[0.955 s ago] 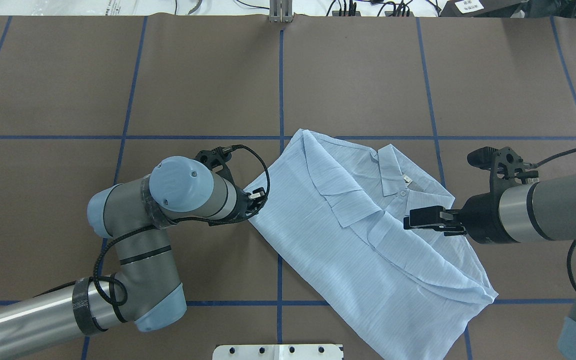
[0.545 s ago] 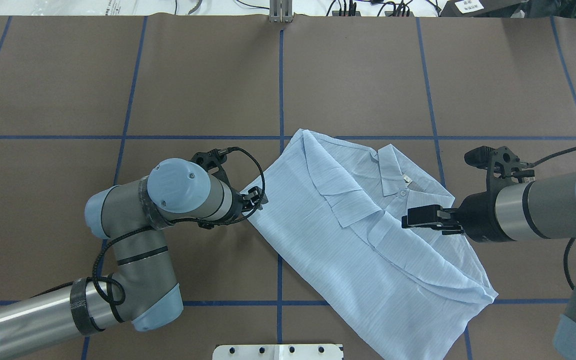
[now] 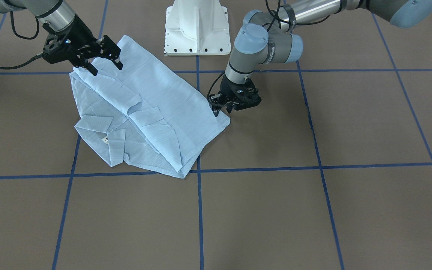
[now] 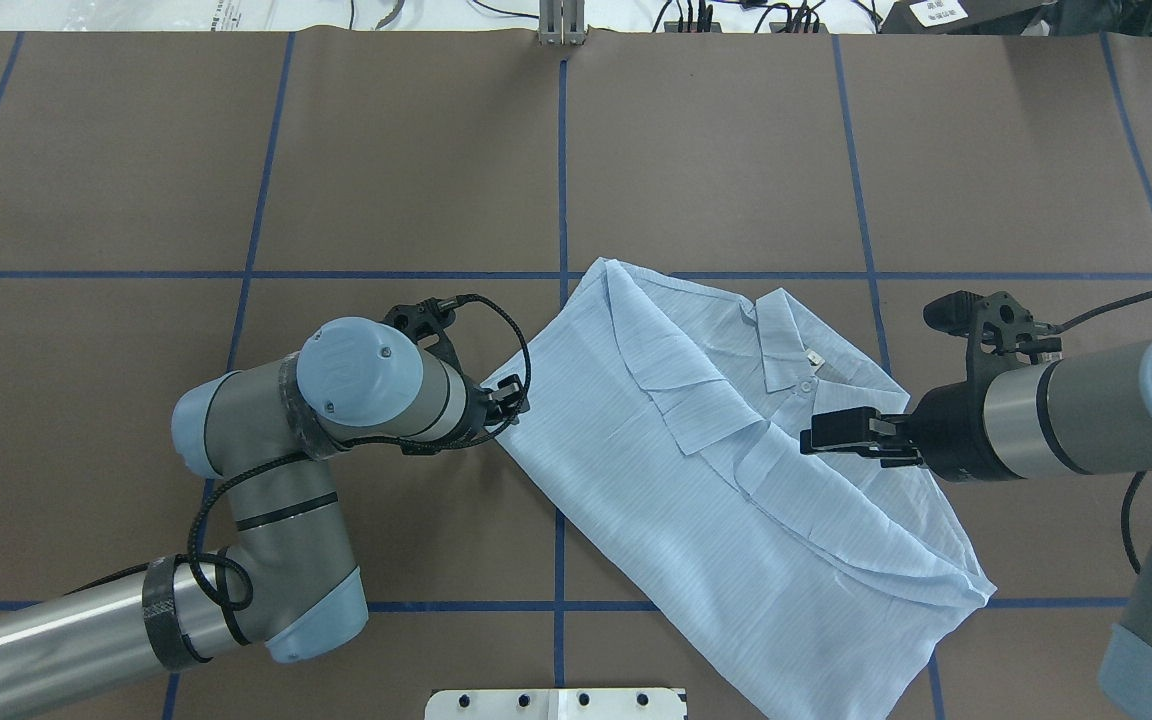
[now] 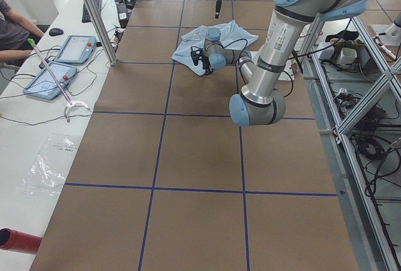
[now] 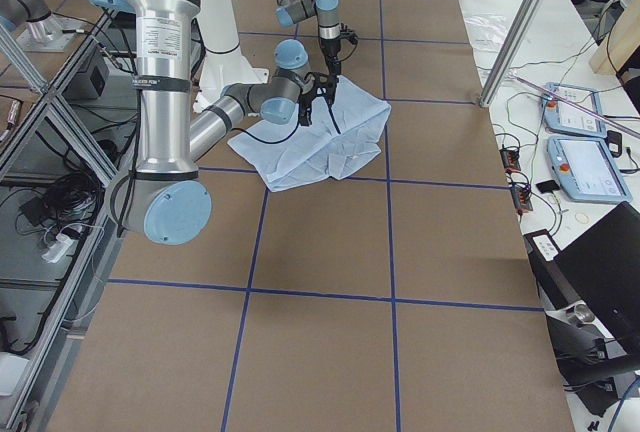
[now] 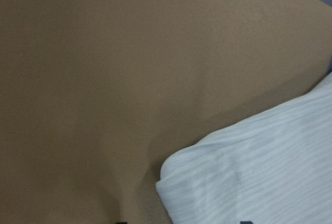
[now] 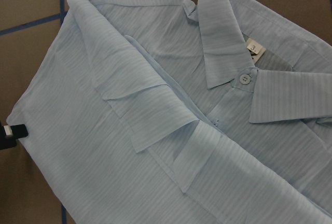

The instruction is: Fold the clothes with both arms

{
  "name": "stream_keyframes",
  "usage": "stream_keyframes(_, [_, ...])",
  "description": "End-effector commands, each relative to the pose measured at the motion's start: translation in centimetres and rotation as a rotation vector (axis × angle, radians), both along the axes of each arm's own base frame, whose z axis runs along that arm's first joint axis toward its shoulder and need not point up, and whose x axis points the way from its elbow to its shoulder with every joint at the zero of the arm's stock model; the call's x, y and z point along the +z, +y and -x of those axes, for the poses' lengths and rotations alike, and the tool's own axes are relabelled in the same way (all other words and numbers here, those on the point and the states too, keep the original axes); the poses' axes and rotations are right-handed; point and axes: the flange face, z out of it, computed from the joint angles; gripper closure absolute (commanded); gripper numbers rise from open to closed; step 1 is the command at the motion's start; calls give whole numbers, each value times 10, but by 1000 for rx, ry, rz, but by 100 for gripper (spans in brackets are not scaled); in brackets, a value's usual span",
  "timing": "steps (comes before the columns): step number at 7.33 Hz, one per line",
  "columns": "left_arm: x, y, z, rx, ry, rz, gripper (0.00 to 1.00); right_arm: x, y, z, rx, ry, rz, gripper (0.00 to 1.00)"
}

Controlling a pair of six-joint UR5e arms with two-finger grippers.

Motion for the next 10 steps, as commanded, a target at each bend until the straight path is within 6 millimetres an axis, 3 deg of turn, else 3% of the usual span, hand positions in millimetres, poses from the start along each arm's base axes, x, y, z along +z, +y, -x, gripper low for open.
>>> stream_keyframes(1, [3,0,-2,-1,-5,2,53,1,-1,0,1,2,2,0])
stream_keyframes(3, [-1,-1,-2,-1,-1,1,56,2,-1,0,2,3,1,0])
stream_keyframes(4, [-3,0,-2,0,5,-1,83,2,-4,-2,10,3,1,0])
stream_keyframes(5, [-5,-1,-1,0,9,-2,100,3,-5,-3,13,6,3,0])
stream_keyframes(8, [-13,-3,1,-4,25,-4,100,7,-8,-2,15,14,7,0])
stream_keyframes(10, [-10,-42,28,-75,11,-5,100,9,-9,-2,19,17,8,0])
